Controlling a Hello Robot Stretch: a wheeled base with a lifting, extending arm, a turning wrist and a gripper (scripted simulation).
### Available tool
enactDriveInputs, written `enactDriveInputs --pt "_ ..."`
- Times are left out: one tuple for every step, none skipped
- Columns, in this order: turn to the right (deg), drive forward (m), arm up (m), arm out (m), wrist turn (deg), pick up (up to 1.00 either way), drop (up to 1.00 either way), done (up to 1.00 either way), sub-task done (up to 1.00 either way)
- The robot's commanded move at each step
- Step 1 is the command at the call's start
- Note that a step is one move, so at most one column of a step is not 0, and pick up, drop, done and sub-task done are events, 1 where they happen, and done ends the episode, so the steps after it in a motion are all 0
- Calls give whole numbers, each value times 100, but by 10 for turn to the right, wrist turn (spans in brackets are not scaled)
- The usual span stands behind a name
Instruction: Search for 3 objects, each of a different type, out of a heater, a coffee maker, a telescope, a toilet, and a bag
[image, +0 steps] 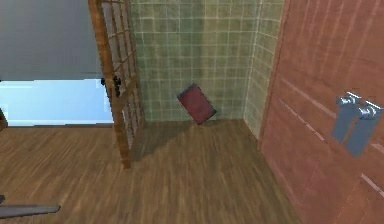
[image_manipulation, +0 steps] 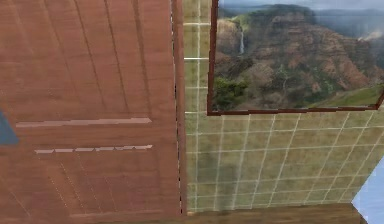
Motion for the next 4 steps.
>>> enactDriveInputs --pt "30 0 0 0 0 0 0 0 0" --pt "0 100 0 0 0 0 0 0 0" --pt "0 35 0 0 0 0 0 0 0" --pt "0 0 0 0 0 0 0 0 100"
